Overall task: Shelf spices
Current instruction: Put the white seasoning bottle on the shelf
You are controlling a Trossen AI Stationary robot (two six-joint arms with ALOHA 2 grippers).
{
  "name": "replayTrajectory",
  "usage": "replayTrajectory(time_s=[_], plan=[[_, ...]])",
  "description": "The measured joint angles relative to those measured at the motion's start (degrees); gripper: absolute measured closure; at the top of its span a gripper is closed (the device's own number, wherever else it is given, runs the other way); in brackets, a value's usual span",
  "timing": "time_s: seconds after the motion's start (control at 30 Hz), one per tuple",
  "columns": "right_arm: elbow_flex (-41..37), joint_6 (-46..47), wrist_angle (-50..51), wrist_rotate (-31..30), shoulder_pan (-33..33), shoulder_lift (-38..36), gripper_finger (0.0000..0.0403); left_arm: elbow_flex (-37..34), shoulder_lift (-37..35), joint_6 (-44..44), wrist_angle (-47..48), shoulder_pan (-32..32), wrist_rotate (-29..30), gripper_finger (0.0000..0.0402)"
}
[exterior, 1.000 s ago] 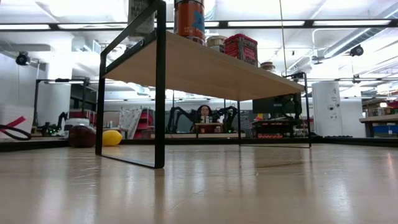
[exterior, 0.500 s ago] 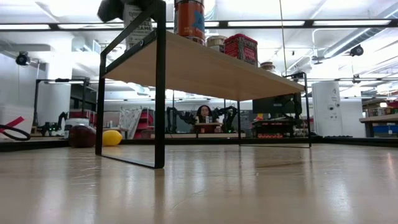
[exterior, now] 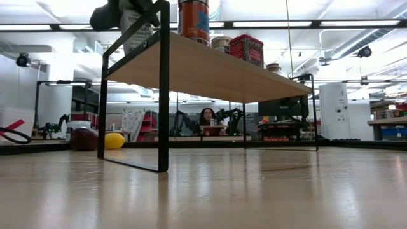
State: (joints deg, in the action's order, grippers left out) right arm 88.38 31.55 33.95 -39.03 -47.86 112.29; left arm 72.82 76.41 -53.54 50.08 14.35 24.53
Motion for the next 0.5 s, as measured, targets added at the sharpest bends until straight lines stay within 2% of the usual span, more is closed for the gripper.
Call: replayTrajectory(time_s=[0.33,0.5], plan=[[0.0,0.0,0.0,0.0,0.0,0.0,0.019,1.6,2.7,0.0,0.5,-2.2,-0.2,0.0213],[0.0,0.0,0.0,0.0,0.0,0.0,0.0184,1.6,3.5,-1.6,1.1,-4.4,-3.8,0.0213]])
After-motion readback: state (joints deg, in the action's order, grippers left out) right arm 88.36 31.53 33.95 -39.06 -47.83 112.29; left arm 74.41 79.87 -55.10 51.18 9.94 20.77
